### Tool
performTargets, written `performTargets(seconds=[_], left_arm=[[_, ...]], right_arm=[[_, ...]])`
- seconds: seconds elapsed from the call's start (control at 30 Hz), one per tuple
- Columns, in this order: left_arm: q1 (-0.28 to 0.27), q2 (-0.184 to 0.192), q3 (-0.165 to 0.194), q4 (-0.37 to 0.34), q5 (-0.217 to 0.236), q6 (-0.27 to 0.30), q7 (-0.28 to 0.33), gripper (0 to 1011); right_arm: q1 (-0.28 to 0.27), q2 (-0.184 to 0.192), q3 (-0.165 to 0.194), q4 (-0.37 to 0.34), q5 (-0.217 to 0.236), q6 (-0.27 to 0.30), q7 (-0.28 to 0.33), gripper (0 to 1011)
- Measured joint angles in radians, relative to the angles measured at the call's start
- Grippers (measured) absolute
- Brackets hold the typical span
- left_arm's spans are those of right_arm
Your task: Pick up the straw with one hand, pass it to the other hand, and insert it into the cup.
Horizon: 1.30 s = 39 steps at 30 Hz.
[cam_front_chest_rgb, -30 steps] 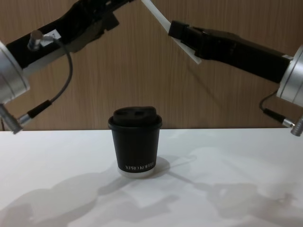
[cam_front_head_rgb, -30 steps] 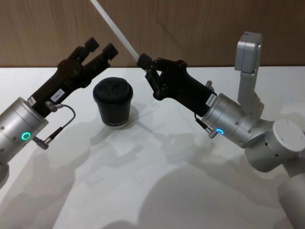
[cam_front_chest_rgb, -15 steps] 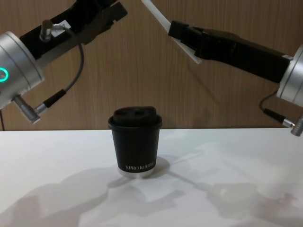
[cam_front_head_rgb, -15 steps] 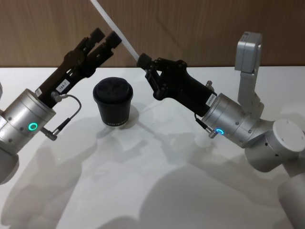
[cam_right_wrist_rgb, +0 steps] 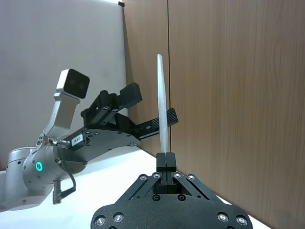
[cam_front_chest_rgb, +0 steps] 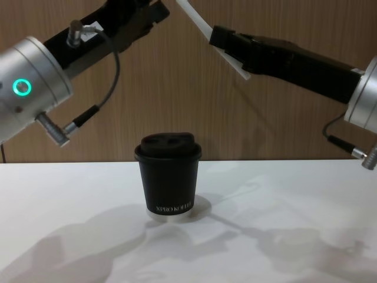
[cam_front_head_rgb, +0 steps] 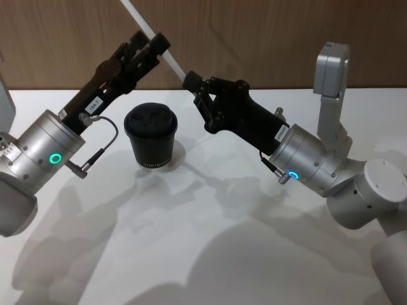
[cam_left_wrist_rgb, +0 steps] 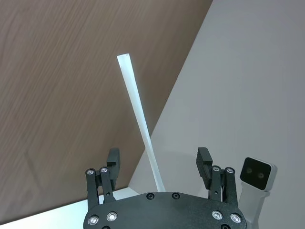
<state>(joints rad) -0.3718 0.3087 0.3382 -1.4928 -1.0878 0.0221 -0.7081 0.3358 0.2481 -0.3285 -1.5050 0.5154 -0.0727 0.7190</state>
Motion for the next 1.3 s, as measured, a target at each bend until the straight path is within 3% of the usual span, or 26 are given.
performTargets(seconds=[0.47, 0.6, 0.93, 1.07, 1.3], left_arm=[[-0.045, -0.019, 0.030, 0.044, -0.002, 0.004, 0.014, 1000], [-0.053, -0.020, 0.035, 0.051, -0.001, 0.002, 0.015, 946], [-0.061, -0.019, 0.041, 0.054, -0.003, -0.013, 0.015, 675], [-0.061, -0.016, 0.042, 0.054, -0.007, -0.018, 0.015, 504], [-0.061, -0.011, 0.043, 0.053, -0.012, -0.024, 0.015, 299]], right_arm=[[0.000, 0.000, 0.000, 0.000, 0.000, 0.000, 0.000, 0], [0.000, 0.000, 0.000, 0.000, 0.000, 0.000, 0.000, 0], [0.000, 0.000, 0.000, 0.000, 0.000, 0.000, 0.000, 0], [0.000, 0.000, 0.000, 0.000, 0.000, 0.000, 0.000, 0], [0.000, 0.000, 0.000, 0.000, 0.000, 0.000, 0.000, 0]])
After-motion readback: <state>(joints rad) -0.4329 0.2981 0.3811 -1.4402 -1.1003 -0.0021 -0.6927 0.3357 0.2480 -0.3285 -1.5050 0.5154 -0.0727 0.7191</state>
